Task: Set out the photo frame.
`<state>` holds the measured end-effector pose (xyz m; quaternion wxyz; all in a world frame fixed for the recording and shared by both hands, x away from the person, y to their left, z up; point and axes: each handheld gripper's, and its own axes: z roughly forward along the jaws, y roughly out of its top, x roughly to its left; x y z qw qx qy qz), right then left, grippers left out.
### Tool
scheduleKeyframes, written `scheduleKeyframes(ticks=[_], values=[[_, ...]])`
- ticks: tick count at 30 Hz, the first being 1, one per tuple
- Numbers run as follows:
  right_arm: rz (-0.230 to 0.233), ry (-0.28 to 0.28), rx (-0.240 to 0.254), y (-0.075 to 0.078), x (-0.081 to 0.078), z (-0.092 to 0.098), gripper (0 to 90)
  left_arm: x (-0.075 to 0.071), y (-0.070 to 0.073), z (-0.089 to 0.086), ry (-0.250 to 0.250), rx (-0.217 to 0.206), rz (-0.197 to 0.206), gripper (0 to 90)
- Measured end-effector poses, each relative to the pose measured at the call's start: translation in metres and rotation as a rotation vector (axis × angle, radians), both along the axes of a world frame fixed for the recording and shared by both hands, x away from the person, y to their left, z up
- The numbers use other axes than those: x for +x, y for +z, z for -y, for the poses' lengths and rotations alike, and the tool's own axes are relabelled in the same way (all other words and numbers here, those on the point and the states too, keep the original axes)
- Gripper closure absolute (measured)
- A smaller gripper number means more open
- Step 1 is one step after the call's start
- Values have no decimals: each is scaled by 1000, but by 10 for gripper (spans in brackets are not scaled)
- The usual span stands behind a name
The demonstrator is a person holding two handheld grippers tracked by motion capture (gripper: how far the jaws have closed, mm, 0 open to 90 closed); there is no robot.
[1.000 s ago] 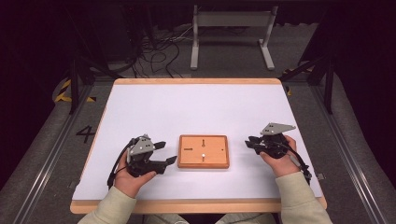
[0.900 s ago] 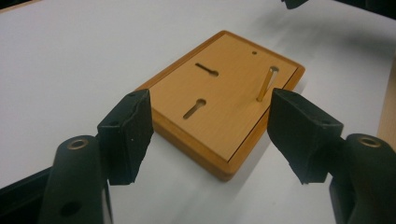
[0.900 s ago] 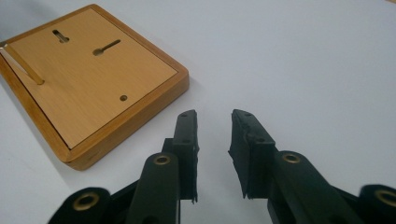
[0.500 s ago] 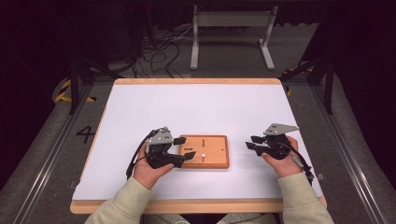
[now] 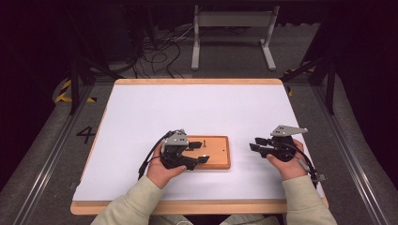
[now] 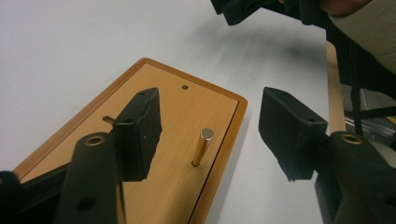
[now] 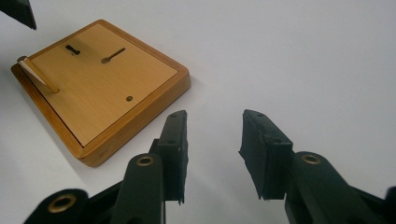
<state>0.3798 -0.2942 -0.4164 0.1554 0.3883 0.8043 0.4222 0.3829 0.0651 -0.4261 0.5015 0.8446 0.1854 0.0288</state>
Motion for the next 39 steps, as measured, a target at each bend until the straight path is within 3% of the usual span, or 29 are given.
scheduleKeyframes(ticks=[4, 9, 13, 16, 18, 24, 28, 34, 39], values=[[4, -6, 5, -1, -2, 0, 620, 0, -7, 5, -7, 26, 8, 555], [-4, -3, 7, -3, -2, 0, 622, 4, -18, 9, -7, 55, -19, 587], [-2, 1, 7, -4, -2, -1, 622, 4, -22, 12, -13, 73, -11, 619], [-4, 0, 5, -4, -2, 0, 622, 3, -24, 13, -12, 88, 1, 704], [-4, 1, 2, -4, -2, -1, 622, 2, -24, 13, -9, 96, 13, 827], [-10, 6, 0, -5, -2, -3, 622, 0, -25, 14, -9, 104, 57, 836], [-17, 25, 12, -5, -2, -4, 669, -2, -26, 15, -18, 113, 93, 838], [11, 54, -5, -4, -3, -8, 686, -11, -25, 18, -27, 184, 211, 837], [25, 68, -3, -2, -3, -11, 640, -16, -25, 19, -29, 207, 267, 835]])
